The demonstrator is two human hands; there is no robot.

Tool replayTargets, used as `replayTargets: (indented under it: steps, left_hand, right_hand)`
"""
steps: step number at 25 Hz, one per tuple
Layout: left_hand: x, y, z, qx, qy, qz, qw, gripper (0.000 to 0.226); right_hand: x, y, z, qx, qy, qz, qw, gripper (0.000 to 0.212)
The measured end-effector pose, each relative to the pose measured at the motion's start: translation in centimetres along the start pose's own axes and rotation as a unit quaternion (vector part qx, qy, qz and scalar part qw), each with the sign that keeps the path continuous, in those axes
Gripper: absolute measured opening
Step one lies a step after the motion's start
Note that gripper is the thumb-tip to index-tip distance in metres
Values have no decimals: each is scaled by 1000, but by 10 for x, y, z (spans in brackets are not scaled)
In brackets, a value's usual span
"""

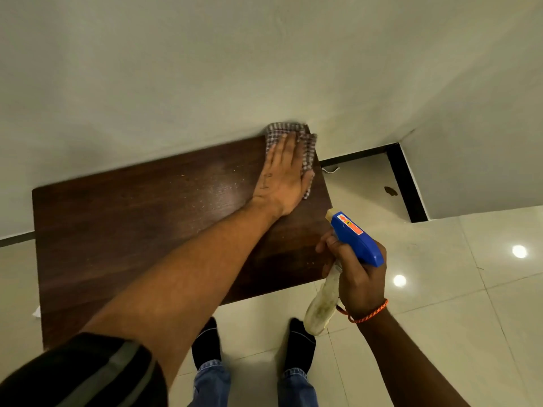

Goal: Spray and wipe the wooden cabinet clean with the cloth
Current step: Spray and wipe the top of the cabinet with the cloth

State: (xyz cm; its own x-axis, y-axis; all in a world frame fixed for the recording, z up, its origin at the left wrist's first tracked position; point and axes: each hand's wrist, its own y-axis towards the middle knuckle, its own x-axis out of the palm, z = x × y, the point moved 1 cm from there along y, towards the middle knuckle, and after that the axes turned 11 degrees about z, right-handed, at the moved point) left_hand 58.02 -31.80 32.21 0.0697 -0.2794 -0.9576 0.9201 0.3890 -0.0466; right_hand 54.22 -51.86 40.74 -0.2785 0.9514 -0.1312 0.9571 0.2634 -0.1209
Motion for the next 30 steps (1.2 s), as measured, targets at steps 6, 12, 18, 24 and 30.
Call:
replayTargets:
  steps: [6, 12, 18, 24, 30]
  left_hand:
    - [-38, -94, -155, -45, 56, 47, 996, 71]
    - [-79, -196, -283, -208, 68, 54, 974, 78]
    - [-57, -149, -228, -237, 65, 95, 965, 76]
    - [-16, -57, -64, -142, 23, 53, 988, 73]
    - [4, -3, 20, -35, 22, 3, 999, 74]
  right_hand:
    - [11, -3, -11, 16, 32, -2, 999, 34]
    - [11, -9, -12, 4, 30, 4, 1000, 24]
    - [-3, -21, -7, 13, 22, 19, 999, 22]
    - [-8, -21, -11, 4, 19, 8, 1000, 21]
    - [-21, -21, -9, 3, 6, -21, 1000, 23]
